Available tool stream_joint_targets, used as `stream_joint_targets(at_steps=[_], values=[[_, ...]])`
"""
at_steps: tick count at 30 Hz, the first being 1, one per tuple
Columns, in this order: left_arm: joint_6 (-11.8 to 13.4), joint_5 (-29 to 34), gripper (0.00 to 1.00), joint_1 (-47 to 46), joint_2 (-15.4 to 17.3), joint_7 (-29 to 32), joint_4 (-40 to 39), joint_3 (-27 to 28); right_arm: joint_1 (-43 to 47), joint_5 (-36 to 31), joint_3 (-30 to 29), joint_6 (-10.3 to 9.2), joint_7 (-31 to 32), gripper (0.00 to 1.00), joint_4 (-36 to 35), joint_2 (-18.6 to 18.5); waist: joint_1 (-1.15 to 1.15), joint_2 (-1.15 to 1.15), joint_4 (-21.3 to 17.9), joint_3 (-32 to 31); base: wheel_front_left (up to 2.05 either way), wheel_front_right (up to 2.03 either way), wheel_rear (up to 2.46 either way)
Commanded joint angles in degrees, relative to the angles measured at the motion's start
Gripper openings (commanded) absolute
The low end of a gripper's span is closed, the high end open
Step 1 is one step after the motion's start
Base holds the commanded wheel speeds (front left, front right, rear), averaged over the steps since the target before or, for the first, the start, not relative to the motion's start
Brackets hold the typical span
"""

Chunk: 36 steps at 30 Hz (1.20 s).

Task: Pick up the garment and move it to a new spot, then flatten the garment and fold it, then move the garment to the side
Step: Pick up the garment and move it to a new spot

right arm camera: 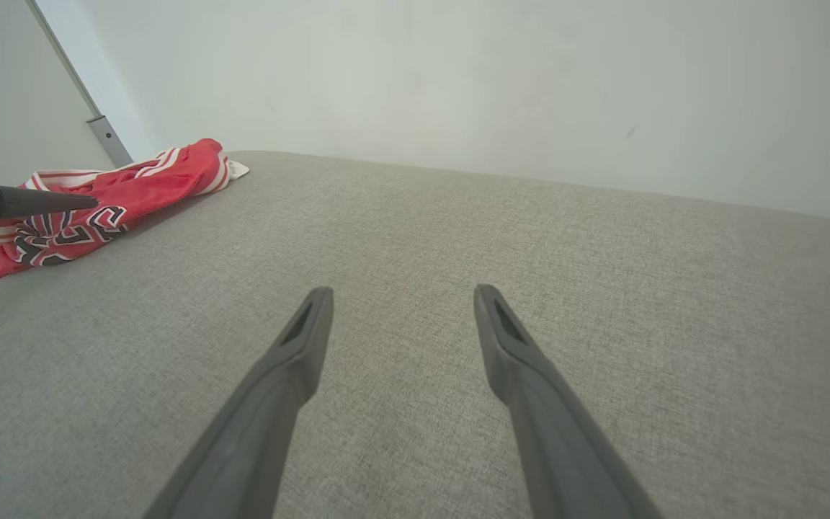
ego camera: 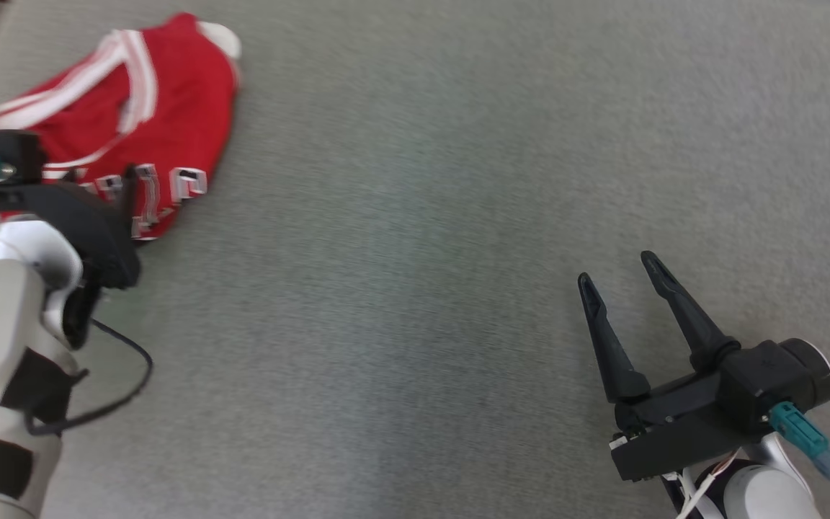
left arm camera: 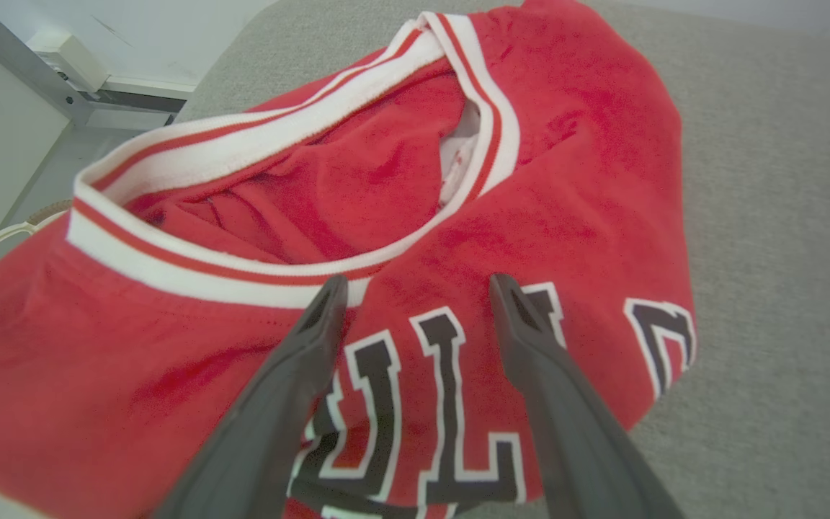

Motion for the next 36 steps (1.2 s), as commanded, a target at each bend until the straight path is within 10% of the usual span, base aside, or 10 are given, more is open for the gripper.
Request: stream_joint_targets(at_steps=[1,10,12,25,36], values=[[1.0,-0.4,1.0,-2.0,0.4,-0.9,1.6,0.7,-0.1,-0.4,-0.2,-0.11,0.0,1.0,-0.9,0.1,-0.02,-0.02,-6.7,6.9,0.0,0.0,0.0],[7.2,-3.4,1.0,-3.1,-2.2,-0.7,11.2,3.8,0.4,-0.4,0.0,-0.11,-0.2,1.0,-1.2,0.6,-0.02,-0.02,-7.1,6.6,0.0,0.0,0.0],[7.8,-3.5,0.0,-3.0,-2.2,-1.5,12.3,4.0,0.4,0.0,0.4,-0.11,-0.3,1.0,-0.8,0.8,-0.02,-0.02,-7.3,6.0,0.0,0.0,0.0],[5.0,-4.4,0.0,-2.7,-1.7,-14.7,6.7,5.4,-2.1,4.0,0.4,-0.11,-7.2,1.0,8.3,4.2,-0.02,-0.02,-9.6,-7.3,0.0,0.0,0.0],[5.5,-4.6,0.0,5.9,-9.6,-14.3,-22.9,0.0,2.7,4.3,-5.1,-0.11,-11.5,1.0,12.9,6.0,-0.02,-0.02,-18.7,-18.8,0.0,0.0,0.0]])
